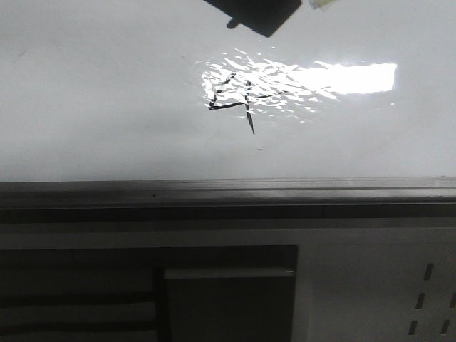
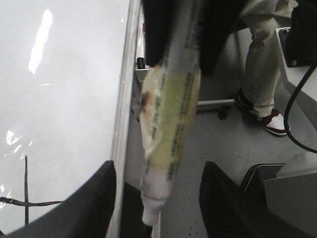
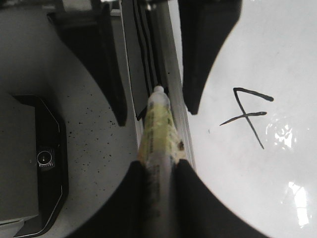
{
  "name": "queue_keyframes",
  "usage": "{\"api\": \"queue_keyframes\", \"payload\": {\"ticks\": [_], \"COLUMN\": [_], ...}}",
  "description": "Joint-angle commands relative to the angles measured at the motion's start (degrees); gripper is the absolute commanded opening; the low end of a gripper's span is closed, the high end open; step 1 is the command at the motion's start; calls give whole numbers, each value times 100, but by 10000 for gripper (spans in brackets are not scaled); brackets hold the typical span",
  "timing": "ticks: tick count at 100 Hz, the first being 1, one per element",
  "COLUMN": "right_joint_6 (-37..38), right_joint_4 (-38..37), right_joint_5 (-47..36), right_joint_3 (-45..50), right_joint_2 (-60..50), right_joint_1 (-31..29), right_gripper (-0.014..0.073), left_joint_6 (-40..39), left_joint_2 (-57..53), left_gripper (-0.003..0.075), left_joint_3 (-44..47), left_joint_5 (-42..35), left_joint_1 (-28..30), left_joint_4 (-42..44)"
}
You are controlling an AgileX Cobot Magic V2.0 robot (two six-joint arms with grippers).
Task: Write number 4 on whiteboard
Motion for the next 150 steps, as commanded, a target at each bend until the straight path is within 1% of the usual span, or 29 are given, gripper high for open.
{"api": "queue_keyframes", "payload": {"ticks": [1, 15, 20, 25, 44, 56, 64, 74, 78, 80, 81, 87, 93, 96, 100, 104, 109, 116, 118, 121, 125, 128, 130, 133, 137, 142, 150], "right_joint_6": [-71, -71, -71, -71, -71, -71, -71, -71, -71, -71, -71, -60, 115, 249, 463, 697, 1194, 1930, 2091, 2531, 2958, 3376, 3601, 3846, 4046, 4086, 4095], "right_joint_4": [87, 87, 87, 87, 337, 337, 337, 337, 324, 300, 300, 223, 140, 26, -135, -399, -786, -1404, -1594, -1856, -2242, -2542, -2662, -2897, -3051, -3095, -3095], "right_joint_5": [-182, -113, -87, -73, -72, -58, -34, -26, -26, -26, -26, -26, -101, -148, -158, -142, -142, -117, -117, -117, -84, -45, -19, 60, 171, 334, 395], "right_joint_3": [-151, -151, -151, -151, -151, -151, -151, -151, -151, -151, -151, -151, -151, -151, -174, -213, -253, -289, -289, -289, -289, -266, -266, -241, -181, -83, 85], "right_joint_2": [-58, -58, -58, -58, -58, -58, -58, -58, -58, -58, -58, -58, -58, -70, -96, -144, -237, -434, -501, -599, -743, -856, -911, -1018, -1175, -1381, -1648], "right_joint_1": [3, 3, 3, 3, 3, 3, 3, 3, 3, 3, 3, 3, 3, 3, 3, 3, 3, 3, 3, 3, 3, 3, 3, 3, 3, 3, 3], "right_gripper": [-46, -46, -46, -46, -46, -46, -46, -34, -1, 34, 34, 147, 261, 300, 338, 351, 351, 350, 350, 350, 350, 350, 350, 350, 350, 350, 350], "left_joint_6": [17, 17, 17, 17, 17, 17, 17, 17, 17, 17, 17, 17, 17, 17, -25, -118, -437, -1196, -1501, -1941, -2706, -3365, -3627, -4273, -4852, -5622, -6442], "left_joint_2": [0, 25, 25, 25, 25, 25, 25, 25, 25, 25, 25, 25, 25, 16, 16, -18, -65, -182, -224, -305, -388, -475, -504, -593, -696, -886, -1160], "left_gripper": [356, 356, 344, 313, 116, 25, -20, -20, -20, -20, -20, -20, -20, -20, -20, -20, -20, -20, -20, -20, -20, -20, -20, -20, -20, -20, -20], "left_joint_3": [-305, -330, -341, -345, -345, -345, -345, -345, -345, -345, -345, -345, -345, -345, -345, -345, -345, -345, -345, -345, -333, -332, -322, -288, -205, 34, 497], "left_joint_5": [-250, -250, -239, -196, -154, -154, -154, -154, -154, -154, -154, -139, -140, -126, -118, -118, -134, -140, -140, -126, -80, 52, 155, 303, 480, 563, 507], "left_joint_1": [-60, -60, -60, -60, -60, -60, -60, -60, -60, -60, -60, -60, -60, -37, -33, -33, -33, -33, -33, -33, -33, -33, -33, -33, -33, -33, 60], "left_joint_4": [-233, -250, -250, -258, -258, -258, -258, -258, -258, -258, -258, -258, -201, -160, -77, 114, 395, 1023, 1270, 1632, 2214, 2705, 2907, 3384, 3850, 4560, 5345]}}
